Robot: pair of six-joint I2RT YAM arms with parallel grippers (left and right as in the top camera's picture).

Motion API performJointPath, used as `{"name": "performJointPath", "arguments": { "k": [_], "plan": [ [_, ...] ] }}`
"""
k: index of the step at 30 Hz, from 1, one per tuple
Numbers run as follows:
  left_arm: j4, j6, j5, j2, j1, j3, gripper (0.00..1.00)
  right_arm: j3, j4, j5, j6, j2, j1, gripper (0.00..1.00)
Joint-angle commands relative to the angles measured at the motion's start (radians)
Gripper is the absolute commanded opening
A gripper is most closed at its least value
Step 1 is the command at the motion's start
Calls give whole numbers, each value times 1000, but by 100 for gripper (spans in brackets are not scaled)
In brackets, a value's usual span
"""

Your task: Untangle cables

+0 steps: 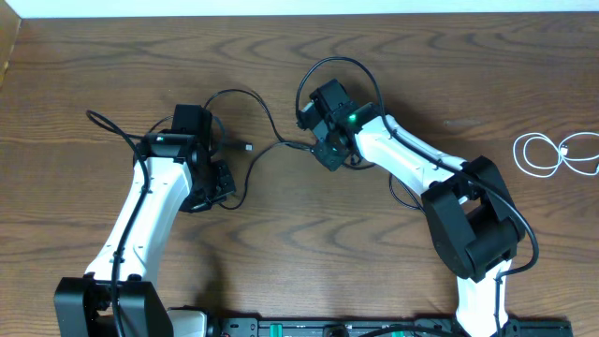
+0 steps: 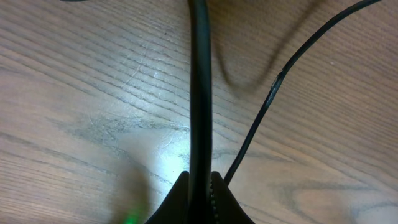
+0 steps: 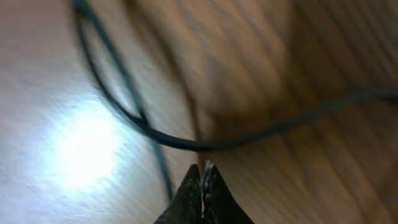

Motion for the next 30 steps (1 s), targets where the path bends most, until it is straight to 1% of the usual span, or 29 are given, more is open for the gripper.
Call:
{"name": "performJointPath", "arguments": {
  "k": [1,2,3,5,6,8,11,13,15,16,19,20,22,25,27,29,30],
  "plan": [
    [0,13,-13,6,-2,-13,8,7,-5,91,32,-50,-18,13],
    [-1,13,-13,6,-2,-13,8,7,-12,67,52,-58,-21,29],
    [-1,13,-13,6,-2,-13,8,7,-24,16,67,-59,-23,38],
    [-1,13,-13,6,-2,-13,8,6,-55,-87,72,-58,-23,48],
    [-1,13,-13,6,-2,-13,8,3,-69,-145,72,-53,-23,52],
    [0,13,-13,6,-2,-13,8,-1,-97,-228,72,-47,-21,57],
    [0,13,-13,6,-2,-13,8,-2,-135,-267,72,-45,-12,61],
    [-1,13,-13,6,-2,-13,8,-2,-156,-266,72,-45,-3,65],
    [-1,13,-13,6,-2,-13,8,-3,-174,-264,71,-45,3,66],
    [-1,13,-13,6,-2,-13,8,-5,-179,-260,71,-45,4,63],
    [-1,13,-13,6,-2,-13,8,-10,-191,-230,71,-45,2,43],
    [-1,13,-13,6,-2,-13,8,-12,-192,-215,71,-45,0,38],
    [-1,13,-13,6,-2,-13,8,-12,-195,-160,73,-45,-4,32],
    [-1,13,-13,6,-2,-13,9,-12,-195,-126,91,-45,-8,31],
    [-1,13,-13,6,-2,-13,8,-12,-187,-113,145,-45,-11,35],
    [0,13,-13,6,-2,-13,8,-12,-154,-114,264,-46,-22,40],
    [0,13,-14,6,-2,-13,8,-12,-129,-115,353,-46,-31,41]
  ]
}}
